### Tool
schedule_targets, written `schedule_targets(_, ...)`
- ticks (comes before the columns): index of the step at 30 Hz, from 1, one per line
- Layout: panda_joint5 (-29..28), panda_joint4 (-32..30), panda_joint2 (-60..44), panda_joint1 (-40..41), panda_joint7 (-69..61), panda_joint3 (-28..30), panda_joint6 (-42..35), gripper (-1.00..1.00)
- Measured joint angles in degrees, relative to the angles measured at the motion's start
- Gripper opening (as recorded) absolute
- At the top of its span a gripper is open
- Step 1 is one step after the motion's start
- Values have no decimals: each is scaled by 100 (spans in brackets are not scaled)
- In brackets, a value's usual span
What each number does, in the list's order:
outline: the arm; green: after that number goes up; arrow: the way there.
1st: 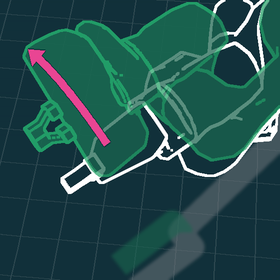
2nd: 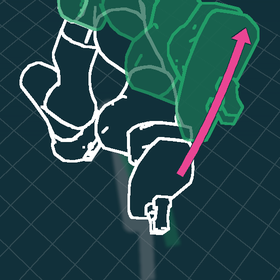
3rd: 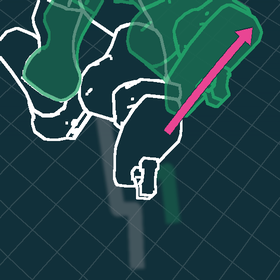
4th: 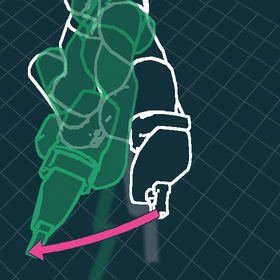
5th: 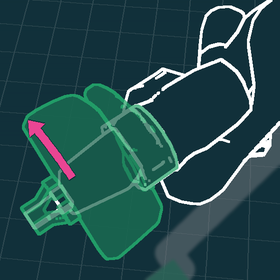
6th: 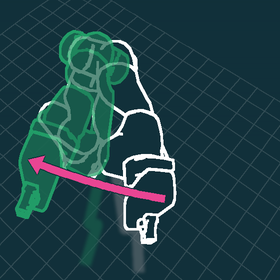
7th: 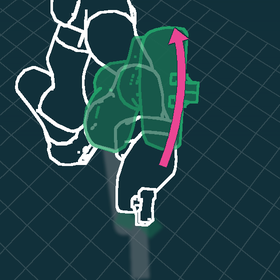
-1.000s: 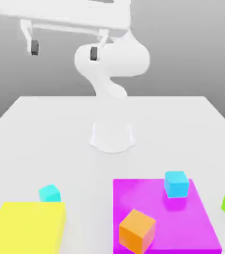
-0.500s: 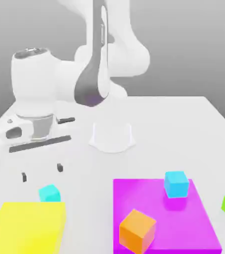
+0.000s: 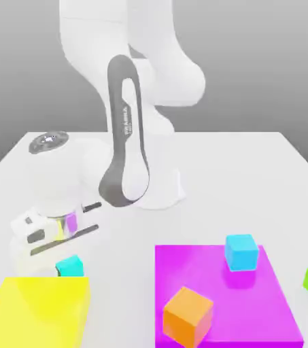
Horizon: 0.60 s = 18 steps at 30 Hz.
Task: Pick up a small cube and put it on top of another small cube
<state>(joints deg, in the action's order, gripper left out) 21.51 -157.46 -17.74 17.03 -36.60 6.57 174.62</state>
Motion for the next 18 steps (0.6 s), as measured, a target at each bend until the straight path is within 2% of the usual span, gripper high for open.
schedule_targets(4,-816,-178,698,-576,622,766,-523,-100)
schedule_targets(7,-1589,-307,1309,-676,1253,996,-977,-100)
schedule_targets(12,-1726,-169,1896,-1622,2531,612,-1666,-100)
schedule_targets(18,-1769,66,2496,-2298,4197,-93,-2462,-100)
